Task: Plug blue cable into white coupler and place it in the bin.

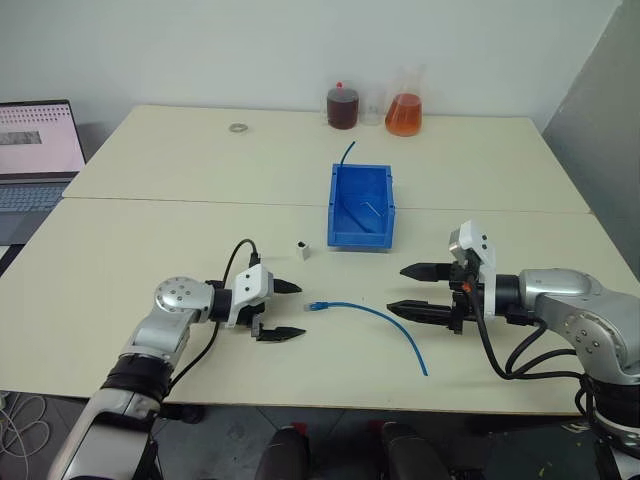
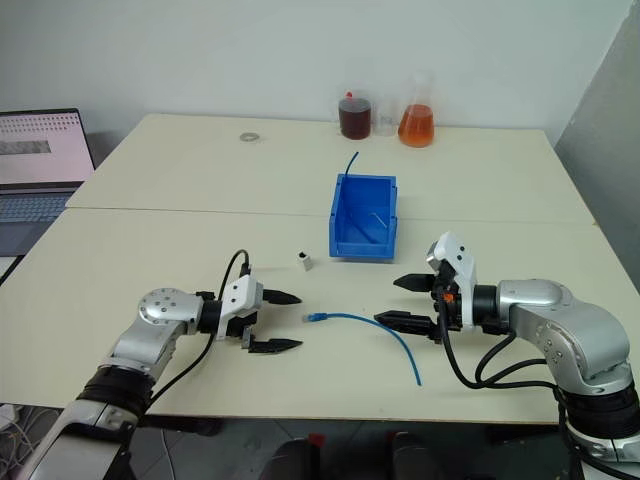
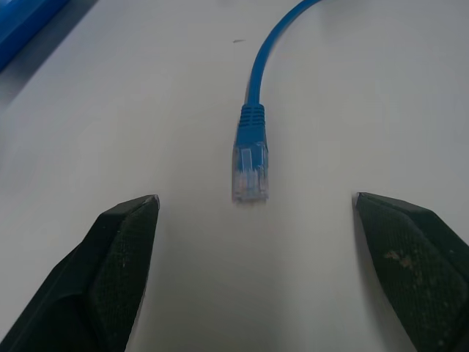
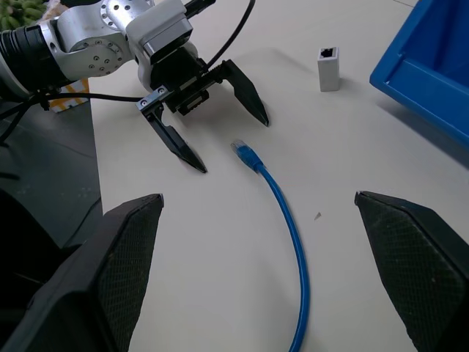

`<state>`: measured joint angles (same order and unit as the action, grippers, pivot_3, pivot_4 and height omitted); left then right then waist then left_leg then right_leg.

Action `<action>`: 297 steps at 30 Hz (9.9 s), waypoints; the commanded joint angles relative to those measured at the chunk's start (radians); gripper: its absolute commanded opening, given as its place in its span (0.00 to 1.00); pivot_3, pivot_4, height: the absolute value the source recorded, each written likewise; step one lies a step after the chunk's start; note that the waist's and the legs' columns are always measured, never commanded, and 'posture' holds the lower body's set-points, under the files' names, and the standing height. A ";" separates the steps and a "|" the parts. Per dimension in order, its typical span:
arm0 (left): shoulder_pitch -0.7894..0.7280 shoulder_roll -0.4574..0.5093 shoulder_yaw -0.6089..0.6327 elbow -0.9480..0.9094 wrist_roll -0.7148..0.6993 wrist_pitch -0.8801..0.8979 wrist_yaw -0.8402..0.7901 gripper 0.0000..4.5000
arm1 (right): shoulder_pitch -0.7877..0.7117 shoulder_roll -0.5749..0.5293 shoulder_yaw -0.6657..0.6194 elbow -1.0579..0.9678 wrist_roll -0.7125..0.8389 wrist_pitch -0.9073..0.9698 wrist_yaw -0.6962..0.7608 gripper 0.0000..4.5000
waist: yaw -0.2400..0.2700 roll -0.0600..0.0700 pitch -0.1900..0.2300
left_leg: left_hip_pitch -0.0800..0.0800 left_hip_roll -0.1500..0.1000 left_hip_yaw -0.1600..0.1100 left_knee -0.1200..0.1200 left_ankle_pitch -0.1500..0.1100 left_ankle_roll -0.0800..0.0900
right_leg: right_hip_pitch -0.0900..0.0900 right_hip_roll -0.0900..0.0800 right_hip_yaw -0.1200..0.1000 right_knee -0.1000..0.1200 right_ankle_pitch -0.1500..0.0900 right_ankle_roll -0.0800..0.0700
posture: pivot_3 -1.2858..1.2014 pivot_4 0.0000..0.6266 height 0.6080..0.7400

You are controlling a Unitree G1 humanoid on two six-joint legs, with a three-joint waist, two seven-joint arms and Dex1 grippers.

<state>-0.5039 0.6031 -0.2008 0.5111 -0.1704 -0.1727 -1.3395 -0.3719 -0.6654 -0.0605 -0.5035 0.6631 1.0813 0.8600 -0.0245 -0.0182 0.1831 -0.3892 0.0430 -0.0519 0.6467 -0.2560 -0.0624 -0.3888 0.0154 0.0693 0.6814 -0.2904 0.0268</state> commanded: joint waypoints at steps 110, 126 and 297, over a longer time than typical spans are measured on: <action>-0.115 -0.202 0.359 -0.739 -0.980 1.290 0.605 0.38 | -0.275 0.062 -0.095 0.275 0.954 0.077 -0.539 0.03 | -0.009 -0.001 0.001 | -0.012 0.001 -0.001 -0.001 0.001 0.003 | -0.012 0.001 0.000 0.000 0.001 0.001 | 0.52 0.24 1.00; 0.272 0.105 0.344 -0.962 -0.694 1.110 0.652 0.99 | -0.249 0.022 -0.099 0.266 0.763 0.037 -0.427 0.03 | -0.010 -0.001 0.001 | -0.013 0.002 0.001 -0.002 0.001 0.003 | -0.016 0.001 0.002 0.000 0.001 0.001 | 0.52 0.24 1.00; 0.233 -0.195 0.411 -0.969 -0.321 0.779 0.827 1.00 | -0.697 0.405 0.076 0.869 -0.255 -0.386 -0.118 0.03 | -0.032 -0.001 0.001 | 0.006 0.001 -0.002 -0.001 0.002 0.005 | -0.001 0.001 0.000 0.012 -0.001 -0.003 | 0.52 0.24 1.00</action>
<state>-0.2397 0.4310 0.1943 -0.4504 -0.5213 0.6247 -0.6004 -1.0017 -0.2773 0.0030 0.2343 0.4560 0.7981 0.7388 -0.0561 -0.0196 0.1841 -0.3840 0.0441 -0.0536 0.6454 -0.2536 -0.0578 -0.3898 0.0163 0.0692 0.6919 -0.2913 0.0236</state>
